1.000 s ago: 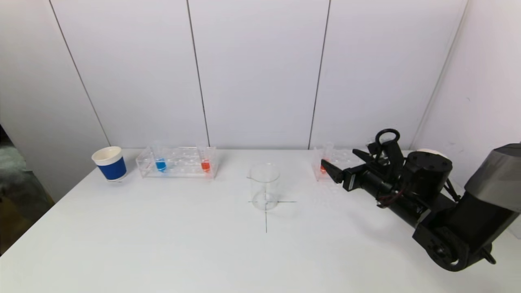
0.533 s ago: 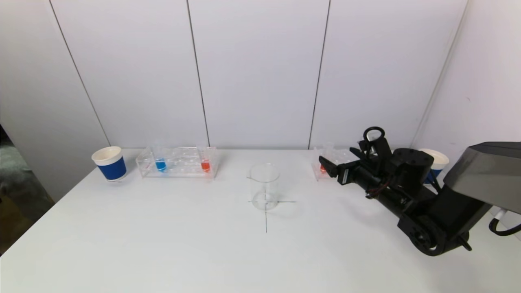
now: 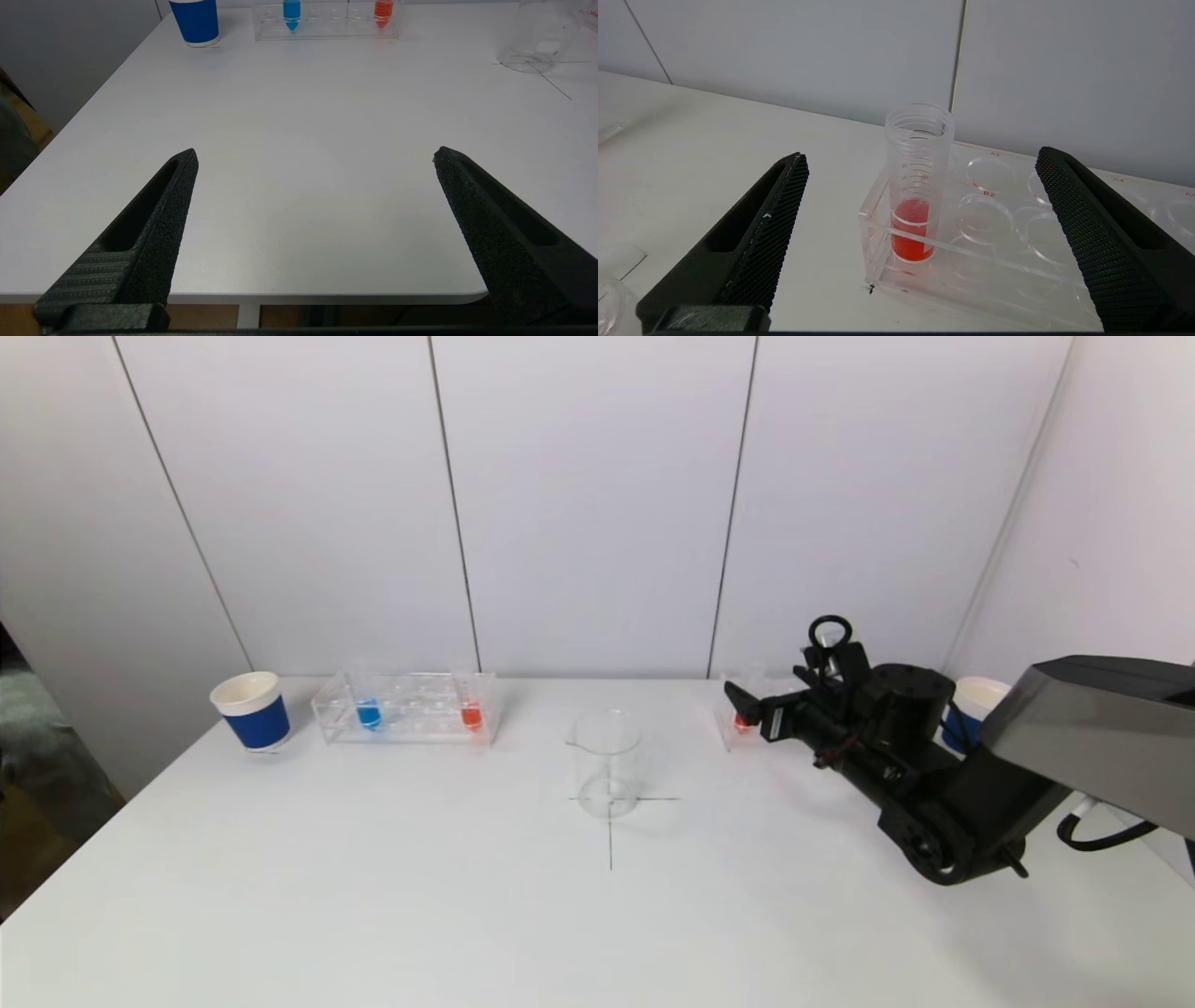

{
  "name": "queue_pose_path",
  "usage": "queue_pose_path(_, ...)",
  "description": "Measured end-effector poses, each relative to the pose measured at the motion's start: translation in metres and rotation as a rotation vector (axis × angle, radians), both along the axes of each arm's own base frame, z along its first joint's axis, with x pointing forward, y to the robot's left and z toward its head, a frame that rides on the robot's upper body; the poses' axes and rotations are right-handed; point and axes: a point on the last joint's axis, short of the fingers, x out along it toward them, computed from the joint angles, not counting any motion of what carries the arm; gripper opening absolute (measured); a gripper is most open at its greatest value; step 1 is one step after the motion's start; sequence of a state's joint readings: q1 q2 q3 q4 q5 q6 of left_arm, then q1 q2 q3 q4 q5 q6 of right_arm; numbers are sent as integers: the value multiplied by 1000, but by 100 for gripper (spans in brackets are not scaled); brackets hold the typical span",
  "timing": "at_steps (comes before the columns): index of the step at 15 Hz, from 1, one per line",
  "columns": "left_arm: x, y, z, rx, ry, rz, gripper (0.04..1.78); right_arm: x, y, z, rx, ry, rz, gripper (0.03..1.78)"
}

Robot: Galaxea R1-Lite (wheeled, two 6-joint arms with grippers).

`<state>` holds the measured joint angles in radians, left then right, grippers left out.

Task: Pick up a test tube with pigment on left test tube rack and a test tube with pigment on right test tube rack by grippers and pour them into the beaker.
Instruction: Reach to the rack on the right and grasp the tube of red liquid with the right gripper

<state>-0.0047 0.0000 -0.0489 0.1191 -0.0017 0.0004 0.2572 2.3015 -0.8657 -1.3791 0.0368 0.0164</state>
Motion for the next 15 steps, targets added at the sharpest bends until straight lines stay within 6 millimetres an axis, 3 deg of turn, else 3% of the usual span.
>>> queue_pose_path(7, 0, 0, 0, 0, 0, 0, 176, 18, -5, -16, -4, 22, -27, 177)
queue_pose_path(15, 0, 0, 0, 0, 0, 0, 176, 26, -3, -18, 0, 5, -28, 177)
